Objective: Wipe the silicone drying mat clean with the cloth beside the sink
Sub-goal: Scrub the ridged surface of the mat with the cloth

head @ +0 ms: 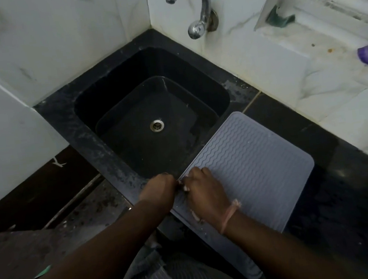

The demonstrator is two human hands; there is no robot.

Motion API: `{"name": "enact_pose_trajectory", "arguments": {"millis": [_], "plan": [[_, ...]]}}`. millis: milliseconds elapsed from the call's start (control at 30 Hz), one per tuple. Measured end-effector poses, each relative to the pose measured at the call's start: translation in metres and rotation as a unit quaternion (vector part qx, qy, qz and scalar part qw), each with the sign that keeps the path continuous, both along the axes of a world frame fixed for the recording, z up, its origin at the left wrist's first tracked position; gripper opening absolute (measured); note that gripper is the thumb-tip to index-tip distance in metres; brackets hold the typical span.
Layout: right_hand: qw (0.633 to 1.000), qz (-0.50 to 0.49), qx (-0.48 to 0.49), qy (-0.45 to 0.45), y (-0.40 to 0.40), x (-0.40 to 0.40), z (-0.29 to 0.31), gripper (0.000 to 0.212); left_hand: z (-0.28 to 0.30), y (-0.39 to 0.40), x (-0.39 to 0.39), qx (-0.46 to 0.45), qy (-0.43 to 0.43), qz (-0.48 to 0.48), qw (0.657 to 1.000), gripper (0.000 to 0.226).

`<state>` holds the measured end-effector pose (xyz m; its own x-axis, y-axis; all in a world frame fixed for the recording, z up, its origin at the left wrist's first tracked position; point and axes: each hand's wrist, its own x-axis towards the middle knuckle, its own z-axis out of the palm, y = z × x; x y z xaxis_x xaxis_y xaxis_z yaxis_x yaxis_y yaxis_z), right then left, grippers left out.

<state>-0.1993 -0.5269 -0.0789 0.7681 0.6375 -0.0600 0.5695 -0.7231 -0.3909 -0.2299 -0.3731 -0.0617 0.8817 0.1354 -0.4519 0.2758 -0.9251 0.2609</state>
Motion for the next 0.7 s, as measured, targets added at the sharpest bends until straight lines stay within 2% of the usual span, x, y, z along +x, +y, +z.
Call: {"name": "enact_pose_trajectory", "arguments": {"millis": [100, 233, 300, 433, 533, 700], "plan": [[0.999, -0.027, -0.01, -0.025, -0.011, 0.041, -0.004, 0.026, 0.002, 0.0, 0.006, -0.001, 0.021, -0.016, 1.0, 0.021], [0.986, -0.155, -0.02, -0.051, -0.027, 0.102, -0.005, 0.022, 0.002, 0.001, 0.01, 0.006, 0.041, -0.046, 0.998, 0.021], [0.984, -0.167, -0.039, -0.057, -0.026, 0.112, -0.005, 0.022, 0.002, 0.002, 0.011, 0.008, 0.046, -0.065, 0.997, 0.02], [0.984, -0.163, -0.049, -0.046, -0.013, 0.084, 0.004, 0.019, 0.005, 0.006, 0.007, 0.01, 0.036, -0.108, 0.993, 0.023], [0.989, -0.136, -0.048, -0.028, -0.001, 0.042, 0.007, 0.022, 0.005, 0.007, 0.004, -0.005, 0.022, -0.157, 0.987, 0.055], [0.996, -0.082, -0.039, -0.009, 0.005, 0.003, 0.006, 0.023, 0.007, -0.001, 0.015, 0.017, 0.005, -0.168, 0.986, 0.031]]}}
